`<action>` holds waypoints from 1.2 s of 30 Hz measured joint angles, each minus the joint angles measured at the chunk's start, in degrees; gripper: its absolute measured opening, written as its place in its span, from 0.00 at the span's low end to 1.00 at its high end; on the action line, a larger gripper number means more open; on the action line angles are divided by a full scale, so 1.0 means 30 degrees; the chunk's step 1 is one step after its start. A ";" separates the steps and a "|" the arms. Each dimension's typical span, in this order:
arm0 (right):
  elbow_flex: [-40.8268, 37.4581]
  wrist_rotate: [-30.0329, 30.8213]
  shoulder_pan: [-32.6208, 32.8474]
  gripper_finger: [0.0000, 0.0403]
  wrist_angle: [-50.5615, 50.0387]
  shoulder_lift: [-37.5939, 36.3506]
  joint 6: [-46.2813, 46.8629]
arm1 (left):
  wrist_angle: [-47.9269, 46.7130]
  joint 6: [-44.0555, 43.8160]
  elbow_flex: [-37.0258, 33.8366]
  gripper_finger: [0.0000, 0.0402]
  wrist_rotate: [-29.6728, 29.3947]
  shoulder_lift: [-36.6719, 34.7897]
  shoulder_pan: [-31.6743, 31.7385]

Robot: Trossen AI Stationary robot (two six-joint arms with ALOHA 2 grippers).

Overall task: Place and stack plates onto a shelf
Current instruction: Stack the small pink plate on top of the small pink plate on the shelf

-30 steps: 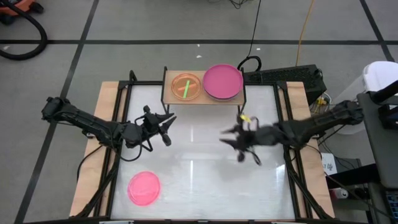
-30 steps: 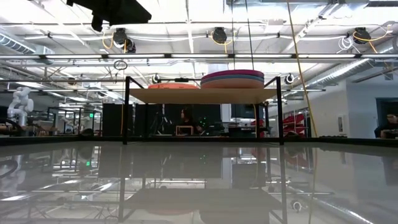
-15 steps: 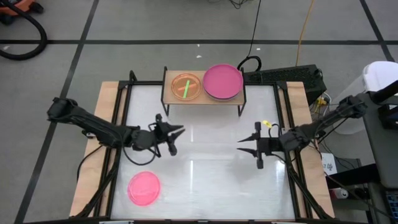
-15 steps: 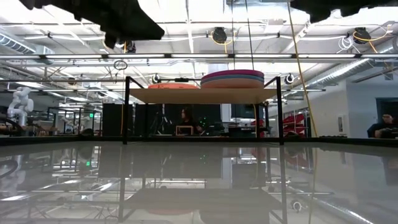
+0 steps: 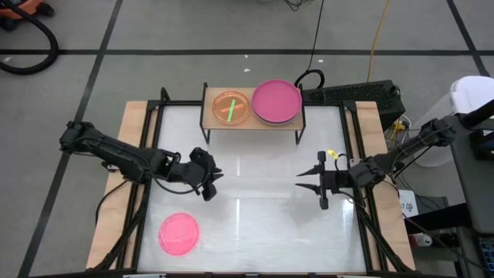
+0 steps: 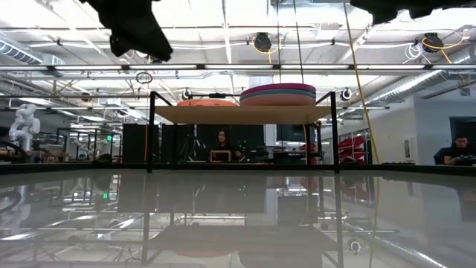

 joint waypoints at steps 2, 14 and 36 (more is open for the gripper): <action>0.0000 -0.0051 0.0022 0.28 -0.0628 0.0000 0.0317 | -0.0915 -0.0054 0.0426 0.20 0.1253 0.0000 0.0079; -0.0005 -0.0087 0.0007 0.28 -0.0599 0.0111 0.0934 | -0.2478 0.0630 0.0345 0.20 0.8401 0.4068 -0.0336; -0.0005 -0.0126 0.0007 0.28 -0.1171 0.0124 0.1394 | -0.7926 0.2835 0.0361 0.20 1.4342 0.6091 -0.0349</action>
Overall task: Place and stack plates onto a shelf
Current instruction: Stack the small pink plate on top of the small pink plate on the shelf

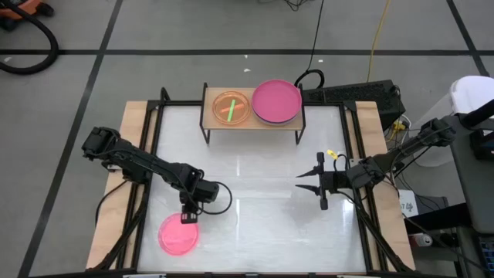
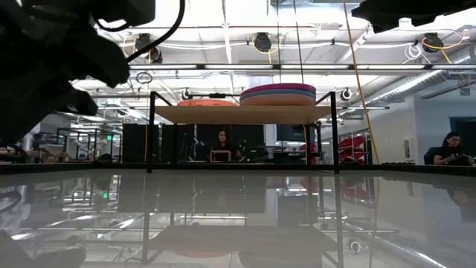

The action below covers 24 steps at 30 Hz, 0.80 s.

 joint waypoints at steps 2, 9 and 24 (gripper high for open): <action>-0.0002 0.0009 0.0000 0.28 -0.0003 0.0000 -0.0002 | -0.0663 0.0000 -0.0004 0.20 0.0008 0.0000 -0.0085; -0.0002 0.0031 -0.0007 0.28 -0.0461 0.0000 0.0076 | -0.0595 0.0998 -0.0005 0.20 0.0486 0.0000 -0.0785; 0.0000 0.0031 -0.0007 0.28 -0.0794 0.0000 0.0501 | 0.0137 0.1948 -0.0070 0.20 -0.0021 0.1619 -0.1860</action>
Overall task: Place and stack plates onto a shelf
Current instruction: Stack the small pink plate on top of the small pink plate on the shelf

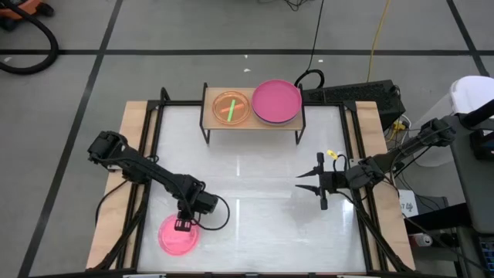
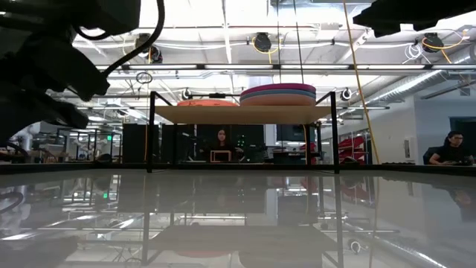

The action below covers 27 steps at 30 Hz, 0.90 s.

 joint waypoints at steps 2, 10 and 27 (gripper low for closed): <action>0.0006 0.0000 0.0000 0.28 -0.0002 -0.0007 0.0000 | 0.0205 0.0261 -0.0007 0.20 -0.0001 0.0345 0.0007; 0.0006 0.0000 0.0000 0.28 -0.0007 -0.0007 0.0000 | 0.0393 0.0843 -0.0001 0.20 0.0144 0.1258 0.0058; 0.0006 0.0036 -0.0007 0.28 0.0086 -0.0007 -0.0036 | -0.1454 0.1335 0.2992 0.20 -0.1167 0.1127 0.1127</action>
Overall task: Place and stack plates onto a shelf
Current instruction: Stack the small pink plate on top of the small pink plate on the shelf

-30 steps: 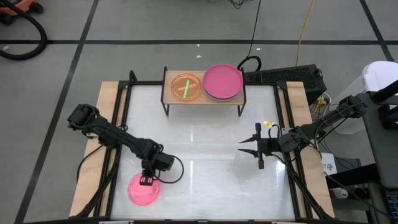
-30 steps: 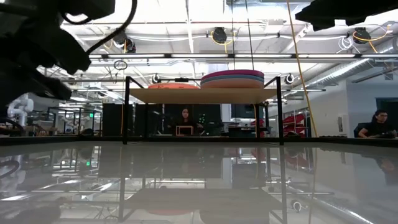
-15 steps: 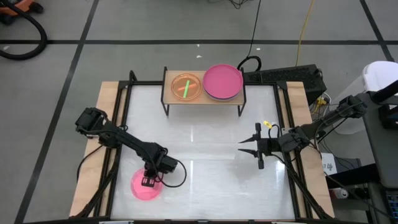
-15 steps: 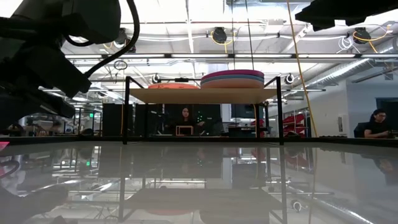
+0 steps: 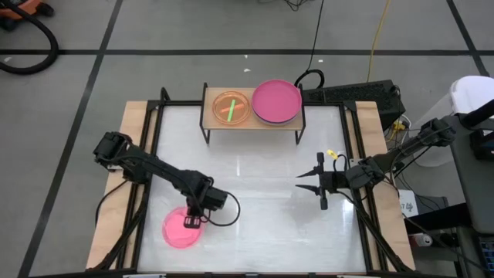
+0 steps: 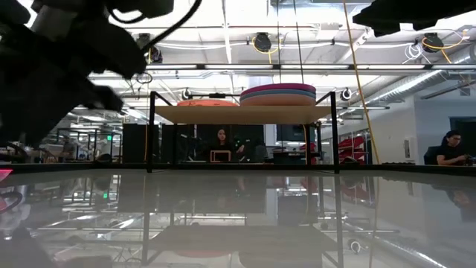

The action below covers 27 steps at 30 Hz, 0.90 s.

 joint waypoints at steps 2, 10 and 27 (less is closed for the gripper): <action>0.0000 0.0007 0.0000 0.28 0.0154 0.0000 0.0000 | -0.0656 0.0904 0.0345 0.20 -0.0946 0.0000 0.0078; 0.0000 0.0015 0.0000 0.28 -0.0130 0.0000 0.0022 | -0.1591 0.2230 -0.0829 0.20 -0.0877 0.0000 0.0941; 0.0000 0.0029 0.0000 0.28 -0.0600 0.0000 0.0036 | 0.2371 0.1935 -0.4312 0.20 0.2145 -0.0087 0.1351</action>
